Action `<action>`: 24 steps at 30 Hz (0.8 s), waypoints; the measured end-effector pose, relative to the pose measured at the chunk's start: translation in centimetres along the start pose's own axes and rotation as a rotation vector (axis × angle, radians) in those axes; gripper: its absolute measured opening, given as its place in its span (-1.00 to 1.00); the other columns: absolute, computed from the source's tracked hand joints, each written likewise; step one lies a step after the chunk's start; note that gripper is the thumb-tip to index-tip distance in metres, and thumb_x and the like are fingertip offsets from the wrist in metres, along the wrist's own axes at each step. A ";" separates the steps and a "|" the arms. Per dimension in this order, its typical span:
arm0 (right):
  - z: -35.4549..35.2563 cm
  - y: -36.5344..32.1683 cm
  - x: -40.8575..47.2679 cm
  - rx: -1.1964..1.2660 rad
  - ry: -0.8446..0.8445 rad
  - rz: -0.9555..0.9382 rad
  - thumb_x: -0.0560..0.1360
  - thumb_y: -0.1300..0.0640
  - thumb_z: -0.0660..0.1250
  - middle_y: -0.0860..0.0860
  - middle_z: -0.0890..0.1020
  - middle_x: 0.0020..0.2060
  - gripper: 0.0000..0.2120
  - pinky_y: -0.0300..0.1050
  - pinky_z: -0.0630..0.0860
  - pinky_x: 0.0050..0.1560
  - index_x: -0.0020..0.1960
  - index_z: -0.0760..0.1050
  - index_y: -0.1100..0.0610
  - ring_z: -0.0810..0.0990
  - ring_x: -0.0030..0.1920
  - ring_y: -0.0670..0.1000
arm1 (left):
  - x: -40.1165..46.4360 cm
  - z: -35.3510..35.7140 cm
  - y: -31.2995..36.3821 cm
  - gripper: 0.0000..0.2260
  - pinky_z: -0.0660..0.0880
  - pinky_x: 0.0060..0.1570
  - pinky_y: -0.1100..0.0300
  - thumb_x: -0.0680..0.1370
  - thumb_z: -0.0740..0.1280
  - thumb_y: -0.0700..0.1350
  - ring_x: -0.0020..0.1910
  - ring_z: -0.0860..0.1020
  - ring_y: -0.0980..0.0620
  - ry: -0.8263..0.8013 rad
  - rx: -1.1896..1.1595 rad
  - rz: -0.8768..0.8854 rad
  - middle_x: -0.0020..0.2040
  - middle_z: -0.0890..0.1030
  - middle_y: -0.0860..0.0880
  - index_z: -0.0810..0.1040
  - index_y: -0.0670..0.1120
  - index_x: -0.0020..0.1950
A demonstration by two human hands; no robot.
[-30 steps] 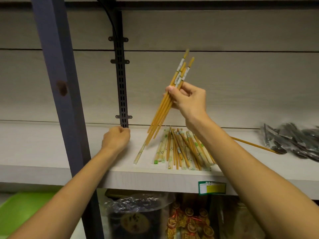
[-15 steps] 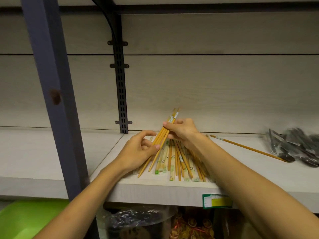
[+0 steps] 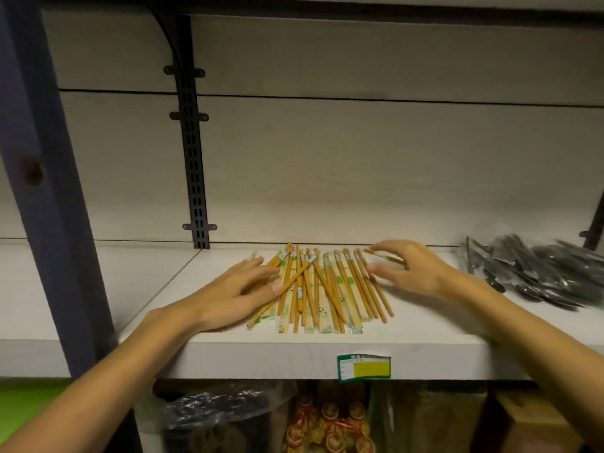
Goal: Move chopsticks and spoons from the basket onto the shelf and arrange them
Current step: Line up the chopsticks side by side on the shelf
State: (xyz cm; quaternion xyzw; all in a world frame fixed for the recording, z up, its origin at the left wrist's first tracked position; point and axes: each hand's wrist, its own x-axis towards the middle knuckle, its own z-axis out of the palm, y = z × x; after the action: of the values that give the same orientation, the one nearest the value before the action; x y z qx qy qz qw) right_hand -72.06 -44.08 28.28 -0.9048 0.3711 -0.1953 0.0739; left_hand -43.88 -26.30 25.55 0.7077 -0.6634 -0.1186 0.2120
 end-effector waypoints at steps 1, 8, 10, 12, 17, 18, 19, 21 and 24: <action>-0.1 0.4 -0.9 -0.008 -0.102 0.012 0.48 -0.36 0.12 -0.02 0.37 0.46 -0.34 0.09 0.26 0.43 0.49 0.26 -0.08 0.32 0.44 0.05 | 0.2 0.2 0.3 -0.34 -0.04 0.51 -0.06 0.39 -0.01 0.52 0.55 -0.09 0.11 -0.060 0.002 0.014 0.57 -0.01 0.18 0.19 0.34 0.46; 3.5 -4.0 -2.1 -0.095 -0.435 -0.001 0.52 -0.40 -0.21 0.00 -0.19 0.57 -0.32 0.05 -0.24 0.53 0.56 -0.21 -0.15 -0.22 0.56 0.01 | 1.5 1.9 3.5 -0.45 -0.14 0.48 0.17 0.60 -0.01 0.25 0.54 -0.12 0.13 -0.091 0.128 0.043 0.58 -0.05 0.09 -0.03 0.17 0.56; 4.4 -4.8 -1.7 -0.062 -0.390 -0.022 0.53 -0.40 -0.18 -0.01 -0.14 0.58 -0.29 0.05 -0.20 0.53 0.57 -0.18 -0.10 -0.17 0.56 -0.01 | 1.4 2.0 3.7 -0.50 -0.08 0.49 0.19 0.64 0.03 0.15 0.54 -0.07 0.16 -0.055 0.056 0.058 0.58 -0.03 0.13 -0.02 0.16 0.56; 4.6 -4.9 -1.7 -0.019 -0.344 -0.043 0.55 -0.37 -0.12 -0.04 -0.06 0.58 -0.32 0.05 -0.17 0.53 0.58 -0.12 -0.10 -0.10 0.57 -0.03 | 1.3 1.8 3.4 -0.56 -0.04 0.50 0.18 0.67 0.06 0.04 0.53 -0.02 0.17 -0.050 -0.035 0.055 0.57 0.00 0.16 0.06 0.23 0.53; 4.1 -4.8 -2.1 0.079 -0.299 -0.106 0.60 -0.28 -0.04 -0.06 -0.02 0.58 -0.47 0.15 -0.10 0.53 0.53 -0.06 -0.28 -0.09 0.56 -0.04 | 1.1 1.7 3.2 -0.63 0.02 0.45 0.24 0.67 0.06 -0.10 0.51 0.11 0.15 0.006 -0.023 0.030 0.54 0.16 0.14 0.34 0.23 0.42; 4.0 -5.0 -2.1 0.075 -0.312 -0.105 0.61 -0.26 -0.05 -0.06 0.00 0.58 -0.51 0.14 -0.11 0.53 0.52 -0.02 -0.29 -0.09 0.56 -0.03 | 1.1 1.7 3.4 -0.65 0.08 0.40 0.27 0.67 0.06 -0.09 0.48 0.17 0.15 0.041 -0.008 0.030 0.51 0.23 0.13 0.37 0.19 0.42; 3.9 -5.2 -2.2 0.076 -0.311 -0.104 0.62 -0.24 -0.06 -0.06 0.05 0.57 -0.53 0.11 -0.09 0.52 0.52 0.04 -0.28 -0.05 0.56 -0.02 | 1.0 1.7 3.6 -0.67 0.17 0.33 0.29 0.67 0.06 -0.07 0.43 0.25 0.15 0.077 0.004 0.031 0.47 0.30 0.13 0.40 0.14 0.40; 3.7 -5.4 -2.5 0.115 -0.236 -0.111 0.61 -0.24 0.00 -0.06 0.25 0.51 -0.53 0.02 0.12 0.47 0.50 0.19 -0.21 0.18 0.50 0.01 | 0.9 1.7 3.6 -0.71 0.30 0.17 0.28 0.65 0.10 0.04 0.25 0.40 0.15 0.147 0.010 0.021 0.36 0.45 0.10 0.47 0.10 0.32; 3.4 -5.7 -3.0 0.157 -0.119 -0.134 0.57 -0.25 0.14 -0.12 0.49 0.29 -0.54 -0.14 0.41 0.18 0.41 0.37 -0.11 0.47 0.19 -0.07 | 0.9 1.8 3.1 -0.68 0.39 0.09 0.20 0.57 0.19 0.19 0.15 0.46 0.12 0.203 0.025 -0.022 0.23 0.53 0.10 0.52 0.11 0.23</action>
State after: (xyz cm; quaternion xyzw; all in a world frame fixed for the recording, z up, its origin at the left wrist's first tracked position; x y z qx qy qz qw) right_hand -68.97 -37.93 25.84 -0.9289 0.2885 -0.1743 0.1531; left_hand -47.39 -27.57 25.47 0.7258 -0.6323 -0.0405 0.2679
